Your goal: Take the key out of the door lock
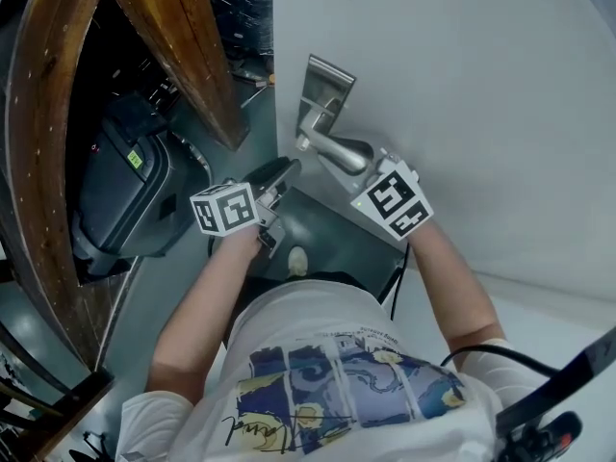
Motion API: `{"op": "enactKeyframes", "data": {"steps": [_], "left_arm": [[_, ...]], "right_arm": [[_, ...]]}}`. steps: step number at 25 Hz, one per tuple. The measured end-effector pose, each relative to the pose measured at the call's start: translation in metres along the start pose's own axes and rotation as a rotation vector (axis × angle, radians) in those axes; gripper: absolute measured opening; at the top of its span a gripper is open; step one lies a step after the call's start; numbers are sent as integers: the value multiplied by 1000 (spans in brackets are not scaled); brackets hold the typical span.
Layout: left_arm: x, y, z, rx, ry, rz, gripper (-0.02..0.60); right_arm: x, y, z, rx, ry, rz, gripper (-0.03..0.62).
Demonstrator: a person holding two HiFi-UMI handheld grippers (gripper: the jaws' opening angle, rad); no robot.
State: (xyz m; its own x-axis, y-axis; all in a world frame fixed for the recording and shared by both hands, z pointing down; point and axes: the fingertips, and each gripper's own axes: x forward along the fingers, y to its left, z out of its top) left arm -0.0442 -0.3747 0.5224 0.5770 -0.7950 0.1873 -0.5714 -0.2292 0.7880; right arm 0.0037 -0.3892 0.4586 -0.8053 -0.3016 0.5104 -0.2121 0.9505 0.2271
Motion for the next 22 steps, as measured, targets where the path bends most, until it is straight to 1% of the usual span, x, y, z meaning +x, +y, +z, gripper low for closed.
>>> {"op": "enactKeyframes", "data": {"steps": [2, 4, 7, 14, 17, 19, 22], "left_arm": [[9, 1, 1, -95, -22, -38, 167], [17, 4, 3, -160, -42, -57, 177], [26, 8, 7, -221, -65, -73, 178], [44, 7, 16, -352, -101, -157, 173], [47, 7, 16, -392, -109, -177, 103], [48, 4, 17, -447, -116, -193, 38], [48, 3, 16, -506, -119, -221, 30]], "right_arm": [[0, 0, 0, 1, 1, 3, 117], [0, 0, 1, 3, 0, 6, 117], [0, 1, 2, 10, -3, 9, 117], [2, 3, 3, 14, -2, 18, 117], [1, 4, 4, 17, -2, 21, 117], [1, 4, 4, 19, 0, 20, 117], [1, 5, 3, 23, 1, 15, 117]]}}
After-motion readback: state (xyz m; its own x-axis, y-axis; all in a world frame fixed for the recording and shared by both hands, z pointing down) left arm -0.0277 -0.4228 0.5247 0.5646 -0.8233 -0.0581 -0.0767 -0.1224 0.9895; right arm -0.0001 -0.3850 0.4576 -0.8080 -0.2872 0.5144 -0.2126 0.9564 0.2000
